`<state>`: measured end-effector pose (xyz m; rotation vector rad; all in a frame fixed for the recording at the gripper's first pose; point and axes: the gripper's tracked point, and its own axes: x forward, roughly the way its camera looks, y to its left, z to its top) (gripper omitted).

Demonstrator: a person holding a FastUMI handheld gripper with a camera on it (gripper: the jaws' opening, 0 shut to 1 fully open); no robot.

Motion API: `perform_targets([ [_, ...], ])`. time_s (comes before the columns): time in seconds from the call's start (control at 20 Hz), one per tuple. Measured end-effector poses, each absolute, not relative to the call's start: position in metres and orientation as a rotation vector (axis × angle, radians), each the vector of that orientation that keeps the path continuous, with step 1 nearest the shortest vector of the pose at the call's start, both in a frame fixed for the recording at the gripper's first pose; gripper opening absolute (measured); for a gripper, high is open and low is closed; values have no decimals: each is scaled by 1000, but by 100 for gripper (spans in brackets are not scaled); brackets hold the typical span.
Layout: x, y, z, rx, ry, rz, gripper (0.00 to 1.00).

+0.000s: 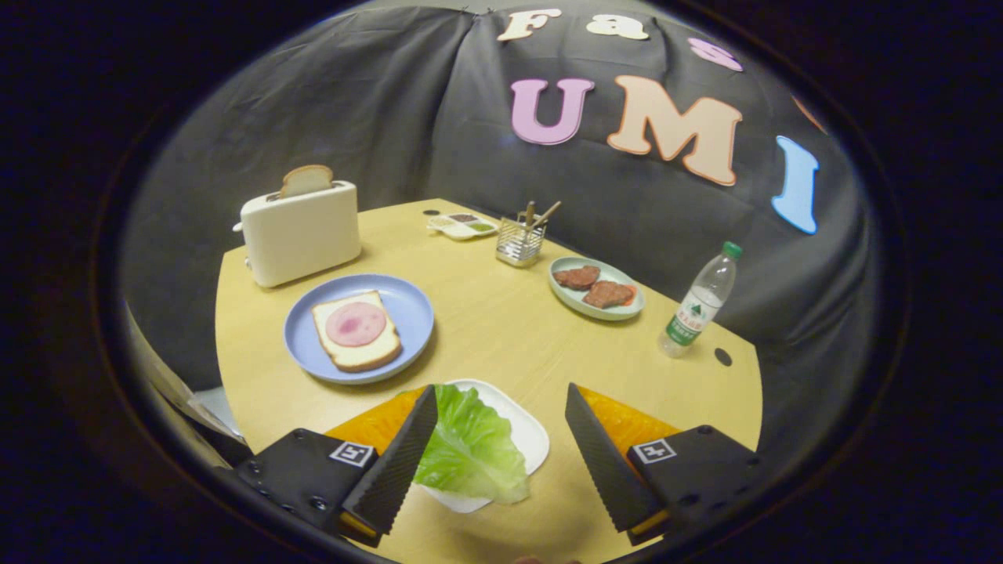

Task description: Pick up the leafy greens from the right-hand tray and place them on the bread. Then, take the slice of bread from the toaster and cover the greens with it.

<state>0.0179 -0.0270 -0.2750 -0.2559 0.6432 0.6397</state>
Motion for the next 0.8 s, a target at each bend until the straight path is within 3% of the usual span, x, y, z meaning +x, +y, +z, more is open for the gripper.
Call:
perform_targets([
  [0.8, -7, -28, -368, -219, 947, 775, 100],
])
